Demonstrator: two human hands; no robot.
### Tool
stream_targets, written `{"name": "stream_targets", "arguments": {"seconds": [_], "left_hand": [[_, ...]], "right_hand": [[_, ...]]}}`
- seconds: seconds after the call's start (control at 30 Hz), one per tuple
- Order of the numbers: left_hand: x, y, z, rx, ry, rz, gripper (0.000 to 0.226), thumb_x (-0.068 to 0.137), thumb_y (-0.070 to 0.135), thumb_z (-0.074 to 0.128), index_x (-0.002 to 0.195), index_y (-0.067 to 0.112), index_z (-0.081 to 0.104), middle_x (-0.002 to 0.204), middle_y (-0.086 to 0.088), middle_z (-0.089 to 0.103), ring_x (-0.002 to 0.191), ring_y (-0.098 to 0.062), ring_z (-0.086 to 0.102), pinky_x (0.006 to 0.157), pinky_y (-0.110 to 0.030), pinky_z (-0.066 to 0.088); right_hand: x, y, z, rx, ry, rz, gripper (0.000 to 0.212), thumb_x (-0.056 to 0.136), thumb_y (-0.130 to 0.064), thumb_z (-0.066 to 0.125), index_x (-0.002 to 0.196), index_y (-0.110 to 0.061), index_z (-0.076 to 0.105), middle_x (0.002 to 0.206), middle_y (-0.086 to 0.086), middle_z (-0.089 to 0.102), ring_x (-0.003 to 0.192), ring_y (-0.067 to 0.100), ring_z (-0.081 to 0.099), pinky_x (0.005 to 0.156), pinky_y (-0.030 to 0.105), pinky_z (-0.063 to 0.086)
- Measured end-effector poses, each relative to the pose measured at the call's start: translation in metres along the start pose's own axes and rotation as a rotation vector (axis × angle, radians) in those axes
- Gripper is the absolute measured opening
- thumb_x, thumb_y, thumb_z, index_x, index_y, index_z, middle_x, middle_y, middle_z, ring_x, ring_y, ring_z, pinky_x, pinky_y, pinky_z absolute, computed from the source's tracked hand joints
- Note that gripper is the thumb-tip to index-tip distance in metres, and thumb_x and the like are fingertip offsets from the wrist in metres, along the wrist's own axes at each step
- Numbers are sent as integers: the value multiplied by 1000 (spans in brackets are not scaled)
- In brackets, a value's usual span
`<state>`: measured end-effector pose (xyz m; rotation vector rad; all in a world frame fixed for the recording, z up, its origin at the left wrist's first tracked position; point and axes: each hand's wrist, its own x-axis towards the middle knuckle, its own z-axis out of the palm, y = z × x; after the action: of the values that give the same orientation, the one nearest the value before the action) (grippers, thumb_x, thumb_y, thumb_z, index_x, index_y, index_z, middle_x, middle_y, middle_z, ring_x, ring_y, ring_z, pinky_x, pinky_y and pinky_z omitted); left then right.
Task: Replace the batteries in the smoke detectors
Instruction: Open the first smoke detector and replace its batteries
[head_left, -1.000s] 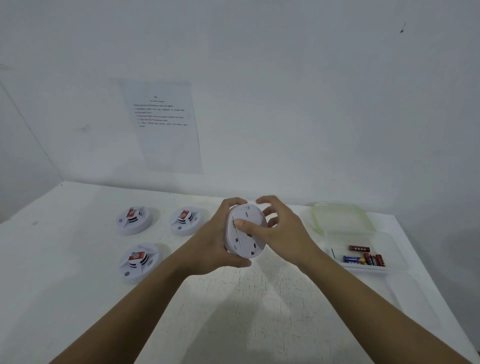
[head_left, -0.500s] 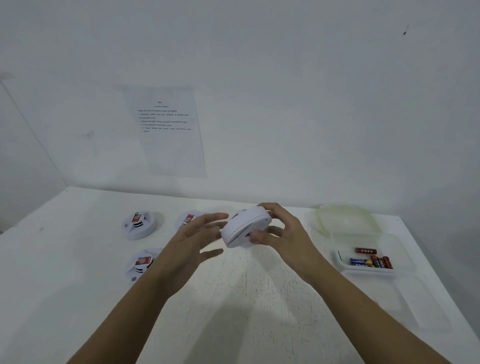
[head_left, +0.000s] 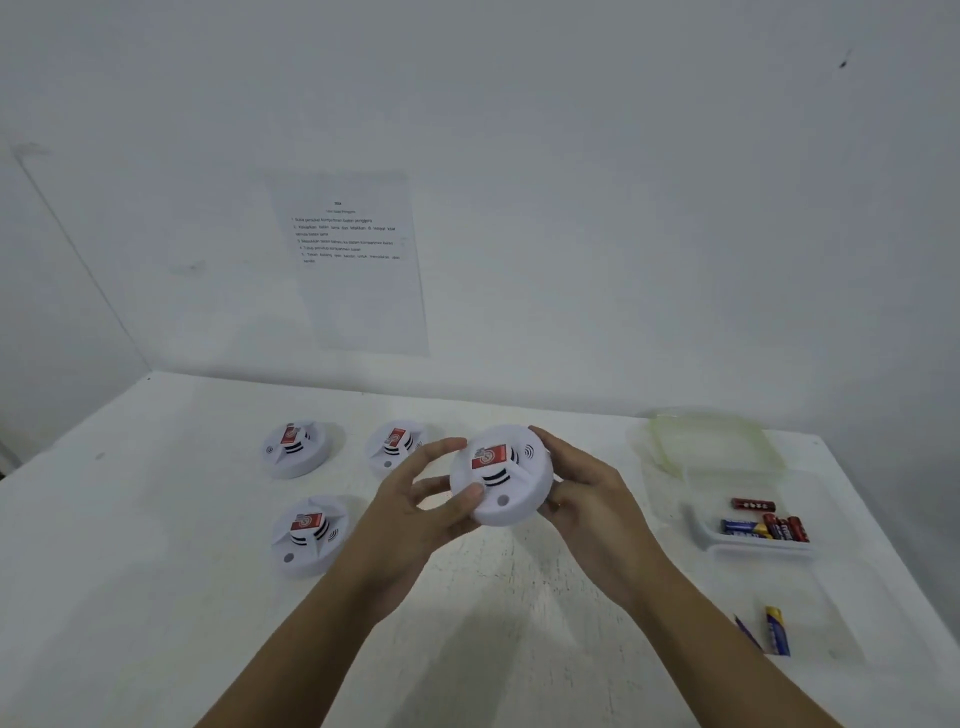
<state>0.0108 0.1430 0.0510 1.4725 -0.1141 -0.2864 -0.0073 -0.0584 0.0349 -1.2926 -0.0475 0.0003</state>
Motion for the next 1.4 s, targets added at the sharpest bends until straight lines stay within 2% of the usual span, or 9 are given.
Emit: {"name": "stream_targets", "arguments": {"seconds": [0.13, 0.27, 0.33, 0.47, 0.57, 0.77, 0.97, 1.1, 1.4], "left_hand": [[-4, 1, 2, 91, 15, 120, 57, 78, 30, 83, 129, 38, 59, 123, 0, 68, 104, -16, 72, 93, -41, 60], [-7, -5, 4, 120, 22, 189, 62, 77, 28, 80, 133, 36, 53, 123, 4, 68, 108, -13, 70, 88, -34, 61], [-7, -8, 2, 104, -4, 184, 64, 80, 25, 78, 137, 35, 50, 124, 6, 69, 112, -15, 69, 90, -34, 60], [-9, -13, -3, 64, -49, 153, 59, 86, 27, 70, 140, 35, 49, 127, 13, 68, 117, -12, 67, 87, -27, 58], [-10, -14, -5, 87, -96, 117, 56, 92, 27, 66, 142, 40, 45, 133, 16, 63, 119, -13, 65, 87, -32, 60], [-10, -18, -6, 153, -128, 107, 74, 86, 16, 78, 141, 47, 39, 130, 17, 63, 109, -17, 67, 75, -30, 59], [-3, -15, -4, 177, -141, 144, 70, 87, 11, 73, 141, 41, 39, 139, 13, 57, 120, -13, 62, 80, -28, 59], [-1, -13, -8, 190, -173, 166, 79, 80, 22, 74, 147, 37, 35, 146, 13, 52, 128, -11, 58, 96, -34, 58], [-3, -16, -7, 134, -160, 189, 74, 82, 13, 73, 142, 39, 39, 143, 12, 56, 127, -13, 60, 92, -28, 57]], "right_hand": [[-5, -10, 8, 259, -23, 67, 44, 96, 4, 40, 133, -6, 60, 132, 12, 65, 124, 33, 61, 107, 51, 47], [-8, 1, 19, -160, 50, -25, 53, 88, -12, 74, 135, -29, 55, 130, -3, 66, 120, 23, 63, 98, 45, 56], [-10, 9, 20, -194, 55, -59, 60, 84, -11, 79, 135, -31, 54, 131, -5, 65, 121, 20, 61, 97, 41, 57], [-16, 15, 20, -177, 37, -36, 65, 87, -5, 74, 141, -29, 51, 134, -7, 63, 124, 17, 60, 101, 40, 54], [-17, 17, 21, -125, 6, 18, 61, 93, -3, 66, 144, -31, 49, 136, -6, 63, 126, 21, 60, 103, 48, 52], [-16, 14, 18, -34, -22, 39, 54, 97, -3, 59, 146, -24, 48, 139, 1, 61, 128, 28, 58, 108, 57, 45], [-17, 7, 12, -124, -26, 23, 51, 97, -12, 63, 143, -29, 50, 131, 2, 67, 122, 27, 63, 105, 53, 49], [-20, 5, 12, -136, -15, 6, 54, 91, -18, 71, 139, -35, 53, 127, -2, 69, 118, 24, 66, 103, 49, 52], [-23, 6, 17, -180, 22, -34, 50, 91, -17, 71, 134, -37, 56, 120, -3, 72, 108, 20, 71, 87, 32, 59]]}}
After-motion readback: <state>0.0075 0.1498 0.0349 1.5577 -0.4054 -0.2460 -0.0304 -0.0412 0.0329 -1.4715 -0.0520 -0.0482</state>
